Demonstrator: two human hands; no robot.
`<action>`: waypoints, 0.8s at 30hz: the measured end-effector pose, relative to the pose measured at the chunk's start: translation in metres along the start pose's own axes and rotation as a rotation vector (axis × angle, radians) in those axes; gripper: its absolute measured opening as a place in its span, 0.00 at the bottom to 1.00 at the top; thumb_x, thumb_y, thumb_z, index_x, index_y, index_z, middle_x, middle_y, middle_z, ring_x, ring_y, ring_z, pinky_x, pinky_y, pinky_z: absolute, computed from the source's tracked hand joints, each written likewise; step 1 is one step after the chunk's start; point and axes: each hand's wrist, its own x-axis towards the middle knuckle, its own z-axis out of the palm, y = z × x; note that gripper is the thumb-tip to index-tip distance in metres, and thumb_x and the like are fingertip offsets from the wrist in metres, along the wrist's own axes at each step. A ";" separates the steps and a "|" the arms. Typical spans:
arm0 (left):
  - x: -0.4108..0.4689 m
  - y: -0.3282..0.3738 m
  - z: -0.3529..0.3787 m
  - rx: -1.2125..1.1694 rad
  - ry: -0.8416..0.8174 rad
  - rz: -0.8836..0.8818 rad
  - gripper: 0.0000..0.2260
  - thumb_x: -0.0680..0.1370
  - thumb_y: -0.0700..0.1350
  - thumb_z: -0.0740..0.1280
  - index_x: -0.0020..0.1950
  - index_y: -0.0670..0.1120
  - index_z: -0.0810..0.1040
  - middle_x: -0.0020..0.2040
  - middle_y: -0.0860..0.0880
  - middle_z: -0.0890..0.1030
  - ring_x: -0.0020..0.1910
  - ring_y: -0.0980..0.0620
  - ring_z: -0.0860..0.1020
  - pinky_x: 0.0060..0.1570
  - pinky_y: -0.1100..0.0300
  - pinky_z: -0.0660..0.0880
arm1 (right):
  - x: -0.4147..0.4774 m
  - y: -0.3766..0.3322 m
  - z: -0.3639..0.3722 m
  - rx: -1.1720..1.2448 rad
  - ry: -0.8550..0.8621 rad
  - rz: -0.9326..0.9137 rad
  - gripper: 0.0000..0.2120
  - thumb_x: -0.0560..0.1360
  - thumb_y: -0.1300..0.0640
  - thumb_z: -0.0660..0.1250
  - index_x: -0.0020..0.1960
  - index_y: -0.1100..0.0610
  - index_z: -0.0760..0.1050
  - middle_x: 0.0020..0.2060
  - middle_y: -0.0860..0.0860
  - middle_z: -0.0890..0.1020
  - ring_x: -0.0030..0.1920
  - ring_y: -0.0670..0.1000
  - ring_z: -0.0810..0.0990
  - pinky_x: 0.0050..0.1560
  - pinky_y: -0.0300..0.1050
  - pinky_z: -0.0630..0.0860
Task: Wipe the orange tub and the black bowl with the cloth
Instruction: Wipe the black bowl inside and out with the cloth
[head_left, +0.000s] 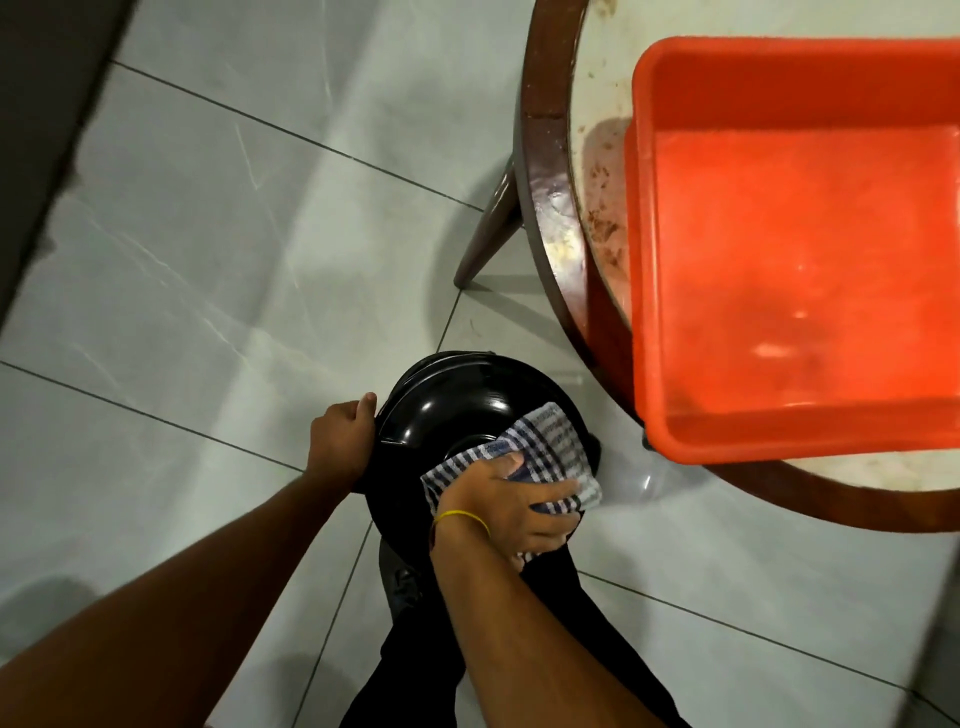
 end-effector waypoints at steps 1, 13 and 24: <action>-0.003 0.002 -0.001 0.040 -0.006 0.017 0.27 0.87 0.51 0.56 0.38 0.33 0.75 0.35 0.36 0.79 0.39 0.39 0.77 0.44 0.51 0.69 | 0.000 -0.001 -0.006 0.031 -0.096 0.040 0.43 0.81 0.37 0.61 0.85 0.51 0.42 0.83 0.60 0.49 0.82 0.64 0.53 0.70 0.73 0.68; -0.075 0.097 0.040 0.584 -0.225 0.974 0.29 0.75 0.59 0.64 0.75 0.52 0.68 0.77 0.49 0.71 0.77 0.48 0.67 0.72 0.36 0.65 | 0.062 0.049 -0.072 -0.093 -0.254 -0.677 0.48 0.66 0.62 0.79 0.80 0.61 0.59 0.79 0.60 0.64 0.79 0.65 0.63 0.77 0.62 0.64; -0.070 0.129 0.031 0.609 -0.414 0.973 0.31 0.71 0.50 0.65 0.75 0.53 0.71 0.75 0.51 0.74 0.76 0.48 0.68 0.73 0.35 0.65 | 0.037 0.079 -0.057 -0.193 -0.032 -0.673 0.39 0.79 0.47 0.71 0.82 0.61 0.58 0.80 0.58 0.64 0.80 0.64 0.63 0.69 0.68 0.74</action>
